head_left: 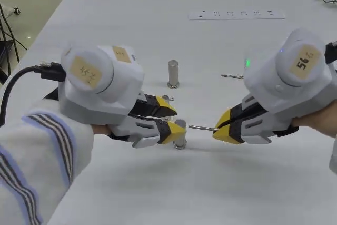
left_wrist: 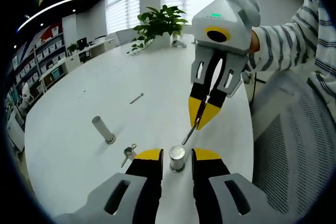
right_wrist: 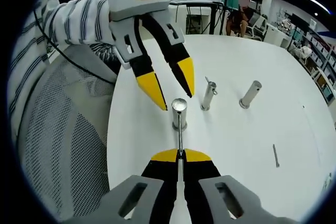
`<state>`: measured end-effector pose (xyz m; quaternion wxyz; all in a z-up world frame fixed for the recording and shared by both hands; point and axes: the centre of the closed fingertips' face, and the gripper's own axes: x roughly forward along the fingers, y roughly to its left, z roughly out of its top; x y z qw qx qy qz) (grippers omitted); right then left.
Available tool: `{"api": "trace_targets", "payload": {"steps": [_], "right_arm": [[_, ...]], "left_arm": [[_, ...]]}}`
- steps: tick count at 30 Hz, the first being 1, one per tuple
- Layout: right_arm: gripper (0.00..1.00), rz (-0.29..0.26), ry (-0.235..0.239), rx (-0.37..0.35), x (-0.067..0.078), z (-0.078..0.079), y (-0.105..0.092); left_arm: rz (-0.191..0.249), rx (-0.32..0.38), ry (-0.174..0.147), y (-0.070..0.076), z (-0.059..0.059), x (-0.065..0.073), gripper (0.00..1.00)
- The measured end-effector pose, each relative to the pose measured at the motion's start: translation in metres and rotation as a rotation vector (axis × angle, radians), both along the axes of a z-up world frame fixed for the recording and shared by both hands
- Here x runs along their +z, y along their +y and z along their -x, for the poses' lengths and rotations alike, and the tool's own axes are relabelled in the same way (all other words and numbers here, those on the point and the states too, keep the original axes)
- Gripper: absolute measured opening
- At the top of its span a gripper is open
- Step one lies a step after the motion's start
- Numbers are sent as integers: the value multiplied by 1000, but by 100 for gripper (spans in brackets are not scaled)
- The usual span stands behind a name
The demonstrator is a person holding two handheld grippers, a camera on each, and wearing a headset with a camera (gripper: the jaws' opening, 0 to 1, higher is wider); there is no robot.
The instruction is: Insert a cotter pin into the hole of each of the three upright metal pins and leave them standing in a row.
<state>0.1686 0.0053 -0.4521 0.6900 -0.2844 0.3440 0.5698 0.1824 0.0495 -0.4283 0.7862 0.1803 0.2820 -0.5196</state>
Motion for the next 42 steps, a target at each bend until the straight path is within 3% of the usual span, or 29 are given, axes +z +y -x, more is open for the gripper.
{"api": "trace_targets", "payload": {"steps": [9,17,33,42], "right_arm": [[0,-7,6,-3,-2,4,5],[0,-20,-5,-21,1,3,5],[0,-39,1,-60,2,2,15],[0,-51,7,-68,2,1,15]], "left_arm": [[-28,-26,-5,-1,1,-8,10],[-31,-30,1,-1,1,-8,10],[-8,53,52,-1,0,-10,9],[-27,99,82,-1,-1,-12,9]]}}
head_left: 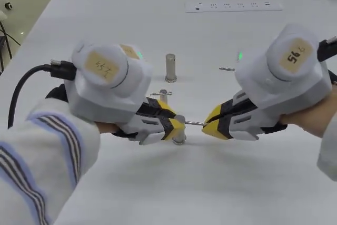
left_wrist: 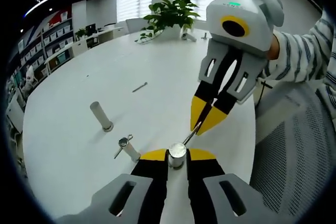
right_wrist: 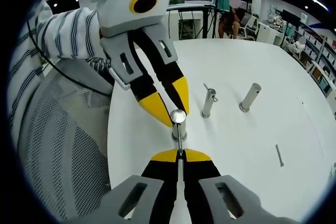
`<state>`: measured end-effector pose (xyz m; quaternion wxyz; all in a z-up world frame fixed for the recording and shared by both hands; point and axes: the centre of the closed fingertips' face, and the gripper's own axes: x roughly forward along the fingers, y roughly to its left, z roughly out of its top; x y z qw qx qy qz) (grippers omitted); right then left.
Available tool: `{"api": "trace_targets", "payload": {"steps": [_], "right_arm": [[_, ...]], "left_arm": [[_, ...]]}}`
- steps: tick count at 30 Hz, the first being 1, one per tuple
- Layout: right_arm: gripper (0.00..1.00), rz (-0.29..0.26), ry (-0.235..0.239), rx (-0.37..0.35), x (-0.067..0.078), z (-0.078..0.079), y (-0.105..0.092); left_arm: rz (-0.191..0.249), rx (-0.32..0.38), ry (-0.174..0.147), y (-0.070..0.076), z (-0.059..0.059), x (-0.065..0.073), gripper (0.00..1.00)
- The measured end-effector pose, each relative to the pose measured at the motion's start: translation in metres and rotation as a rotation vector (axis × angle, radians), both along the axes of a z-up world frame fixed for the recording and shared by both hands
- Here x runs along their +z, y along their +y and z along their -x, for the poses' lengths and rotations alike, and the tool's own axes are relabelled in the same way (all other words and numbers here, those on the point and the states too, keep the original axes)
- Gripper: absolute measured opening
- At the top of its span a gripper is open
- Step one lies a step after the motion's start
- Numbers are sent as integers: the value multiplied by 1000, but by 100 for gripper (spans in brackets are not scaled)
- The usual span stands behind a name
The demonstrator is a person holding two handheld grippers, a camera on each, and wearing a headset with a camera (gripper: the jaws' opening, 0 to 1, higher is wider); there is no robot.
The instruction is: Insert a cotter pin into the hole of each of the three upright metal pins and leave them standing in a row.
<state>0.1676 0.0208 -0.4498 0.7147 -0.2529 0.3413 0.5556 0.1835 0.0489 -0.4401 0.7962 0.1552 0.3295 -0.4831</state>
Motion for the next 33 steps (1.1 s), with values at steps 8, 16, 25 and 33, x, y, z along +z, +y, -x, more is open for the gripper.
{"api": "trace_targets", "payload": {"steps": [8,16,25,33], "right_arm": [[0,-4,9,-4,-12,-2,5],[0,-26,12,14,-16,-9,16],[0,-41,5,77,-13,-8,22],[0,-29,-20,148,-13,-7,33]], "left_arm": [[-26,5,-5,-1,1,-1,9],[-34,15,9,-2,1,-1,9],[-53,10,17,1,4,-1,10],[-69,-9,6,1,7,-2,10]]}}
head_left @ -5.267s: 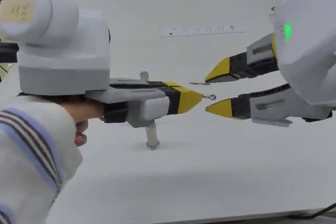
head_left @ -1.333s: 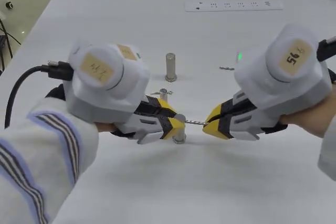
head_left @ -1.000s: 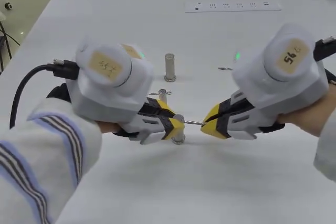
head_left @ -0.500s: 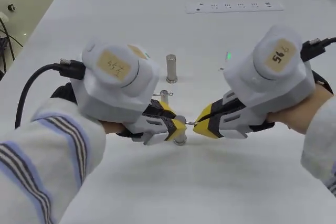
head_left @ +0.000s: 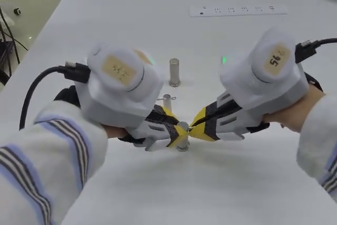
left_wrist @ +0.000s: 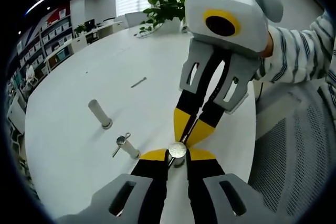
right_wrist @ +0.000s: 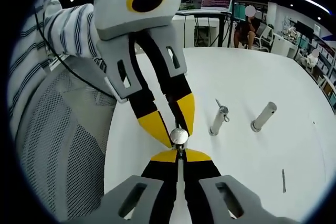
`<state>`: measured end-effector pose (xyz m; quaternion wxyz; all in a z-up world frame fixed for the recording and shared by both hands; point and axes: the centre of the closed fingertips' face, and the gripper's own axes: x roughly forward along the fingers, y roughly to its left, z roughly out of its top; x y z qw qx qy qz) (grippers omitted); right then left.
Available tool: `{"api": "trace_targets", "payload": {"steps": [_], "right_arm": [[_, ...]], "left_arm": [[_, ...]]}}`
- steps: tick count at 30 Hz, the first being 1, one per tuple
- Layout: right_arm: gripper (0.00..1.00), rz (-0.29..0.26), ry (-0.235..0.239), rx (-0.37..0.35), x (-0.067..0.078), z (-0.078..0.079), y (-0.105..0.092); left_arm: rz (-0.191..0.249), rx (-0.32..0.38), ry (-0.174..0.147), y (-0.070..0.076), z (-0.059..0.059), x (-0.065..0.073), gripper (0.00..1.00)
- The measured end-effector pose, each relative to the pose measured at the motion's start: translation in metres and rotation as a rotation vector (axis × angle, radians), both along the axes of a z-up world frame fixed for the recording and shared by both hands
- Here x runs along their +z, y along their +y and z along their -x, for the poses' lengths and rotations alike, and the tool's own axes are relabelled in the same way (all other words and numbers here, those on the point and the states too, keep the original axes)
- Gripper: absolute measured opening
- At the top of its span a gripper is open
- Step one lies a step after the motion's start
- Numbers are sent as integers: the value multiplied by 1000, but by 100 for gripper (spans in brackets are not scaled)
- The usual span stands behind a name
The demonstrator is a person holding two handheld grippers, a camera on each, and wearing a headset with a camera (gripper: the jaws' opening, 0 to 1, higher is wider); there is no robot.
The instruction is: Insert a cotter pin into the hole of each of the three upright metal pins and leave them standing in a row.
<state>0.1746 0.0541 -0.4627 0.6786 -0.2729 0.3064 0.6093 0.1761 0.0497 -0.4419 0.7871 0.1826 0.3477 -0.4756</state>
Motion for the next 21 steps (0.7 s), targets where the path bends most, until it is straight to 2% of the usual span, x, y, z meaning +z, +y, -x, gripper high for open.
{"api": "trace_targets", "payload": {"steps": [8,12,19,21], "right_arm": [[0,-42,-16,17,4,-1,-2],[11,-50,-15,5,4,-2,-6],[3,-68,-1,-25,11,0,-14],[0,-76,-9,-23,13,0,-14]], "left_arm": [[3,5,-3,1,-1,0,10],[5,10,-3,2,-1,-1,10],[-1,5,-10,1,-1,-1,10],[-3,5,-10,1,-1,-1,10]]}}
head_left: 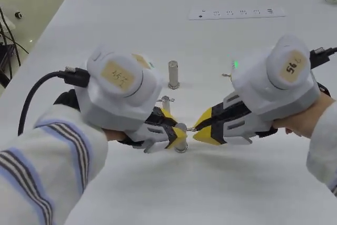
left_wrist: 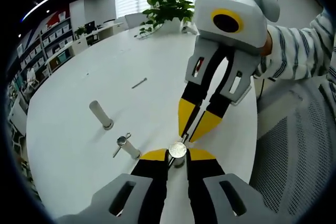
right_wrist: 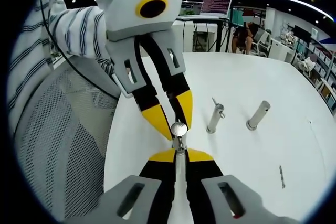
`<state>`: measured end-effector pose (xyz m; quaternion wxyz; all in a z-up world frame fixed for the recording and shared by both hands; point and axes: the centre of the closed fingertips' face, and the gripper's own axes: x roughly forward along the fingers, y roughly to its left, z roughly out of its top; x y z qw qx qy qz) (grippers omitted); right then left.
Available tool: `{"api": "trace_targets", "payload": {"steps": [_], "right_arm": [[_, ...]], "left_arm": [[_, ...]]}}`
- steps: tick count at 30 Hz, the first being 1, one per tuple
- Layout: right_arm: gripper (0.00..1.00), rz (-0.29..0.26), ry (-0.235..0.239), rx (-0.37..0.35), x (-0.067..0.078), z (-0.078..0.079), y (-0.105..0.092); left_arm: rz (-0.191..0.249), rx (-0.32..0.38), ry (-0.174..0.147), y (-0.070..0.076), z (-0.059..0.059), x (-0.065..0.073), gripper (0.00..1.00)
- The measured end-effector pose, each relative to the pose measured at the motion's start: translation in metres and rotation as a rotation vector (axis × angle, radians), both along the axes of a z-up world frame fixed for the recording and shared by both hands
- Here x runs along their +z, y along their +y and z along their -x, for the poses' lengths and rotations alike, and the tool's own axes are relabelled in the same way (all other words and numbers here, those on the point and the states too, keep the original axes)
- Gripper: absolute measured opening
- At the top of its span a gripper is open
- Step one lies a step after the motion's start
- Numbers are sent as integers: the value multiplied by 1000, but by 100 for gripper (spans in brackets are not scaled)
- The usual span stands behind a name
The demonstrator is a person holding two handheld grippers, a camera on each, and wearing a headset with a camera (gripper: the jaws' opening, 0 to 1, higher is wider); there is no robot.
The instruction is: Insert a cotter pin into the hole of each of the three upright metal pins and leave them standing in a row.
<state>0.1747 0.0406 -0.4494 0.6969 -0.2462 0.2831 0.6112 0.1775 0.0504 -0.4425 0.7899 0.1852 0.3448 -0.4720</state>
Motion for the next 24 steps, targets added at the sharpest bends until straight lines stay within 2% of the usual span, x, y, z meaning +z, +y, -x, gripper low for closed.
{"api": "trace_targets", "payload": {"steps": [5,9,14,17,20,22,24], "right_arm": [[0,-15,-4,-1,5,-1,4],[0,-6,-5,6,4,1,5],[0,-24,-12,-20,5,-1,4],[2,-62,9,-44,6,-1,4],[8,-64,6,-48,5,0,3],[10,-72,6,-53,3,1,3],[12,-99,19,-61,2,1,6]], "left_arm": [[-6,-5,-4,0,0,0,10],[-4,0,-1,-1,-1,0,10],[-3,-4,-9,-1,-2,0,10],[27,6,2,0,-2,0,10],[36,-28,-43,1,-1,3,10],[54,-13,-43,3,-1,4,13],[79,18,-40,8,-1,6,20]]}}
